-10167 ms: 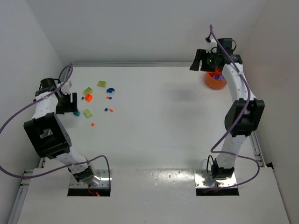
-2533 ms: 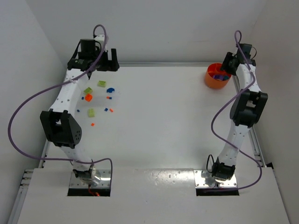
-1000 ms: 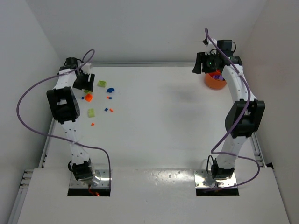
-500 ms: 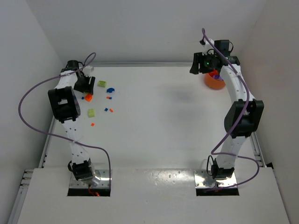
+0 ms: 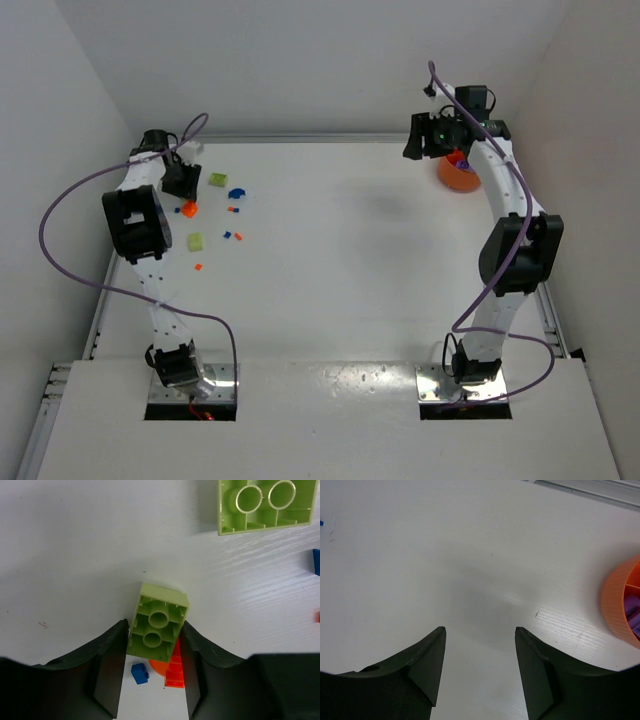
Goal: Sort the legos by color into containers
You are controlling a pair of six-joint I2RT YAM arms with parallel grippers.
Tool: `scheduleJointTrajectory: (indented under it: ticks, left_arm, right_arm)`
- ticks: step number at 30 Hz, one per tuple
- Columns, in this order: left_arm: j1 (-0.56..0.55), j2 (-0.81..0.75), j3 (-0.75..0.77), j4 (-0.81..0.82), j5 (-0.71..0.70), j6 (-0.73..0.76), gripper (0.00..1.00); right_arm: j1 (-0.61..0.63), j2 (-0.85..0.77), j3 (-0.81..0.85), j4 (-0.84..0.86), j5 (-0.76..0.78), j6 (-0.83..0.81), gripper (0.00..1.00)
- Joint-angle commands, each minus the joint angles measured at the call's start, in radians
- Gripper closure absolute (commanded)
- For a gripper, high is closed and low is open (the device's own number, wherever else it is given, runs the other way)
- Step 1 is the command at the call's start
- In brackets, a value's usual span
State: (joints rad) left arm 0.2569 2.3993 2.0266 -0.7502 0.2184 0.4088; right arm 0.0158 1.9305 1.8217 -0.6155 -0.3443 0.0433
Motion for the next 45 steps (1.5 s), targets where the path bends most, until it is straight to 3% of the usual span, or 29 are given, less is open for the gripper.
scheduleJointTrajectory:
  ticks: [1,6,13,17,23,30,45]
  left_arm:
    - [0.007,-0.019,-0.049,-0.014,0.064,0.045,0.52]
    - [0.007,-0.064,-0.107,-0.014,0.130,0.074,0.64]
    - [0.007,-0.307,-0.328,0.058,0.355,0.131,0.74]
    - [-0.071,-0.448,-0.406,0.087,0.452,0.095,0.75]
    - [-0.229,-0.595,-0.476,0.124,0.588,-0.004,0.75]
    - [-0.384,-0.672,-0.514,0.192,0.592,-0.082,0.75]
    - [-0.481,-0.709,-0.514,0.201,0.638,-0.142,0.75]
  right_arm:
    - [0.007,-0.005,0.037,0.010,-0.015,-0.016,0.42]
    - [0.027,-0.005,0.019,0.010,-0.064,-0.016,0.42]
    - [0.050,-0.027,-0.094,0.057,-0.255,0.139,0.42]
    - [0.068,-0.027,-0.145,0.149,-0.407,0.324,0.42]
    - [0.131,0.030,-0.111,0.232,-0.461,0.466,0.42]
    - [0.211,0.096,-0.064,0.319,-0.533,0.575,0.42]
    - [0.317,0.163,-0.030,0.427,-0.639,0.658,0.33]
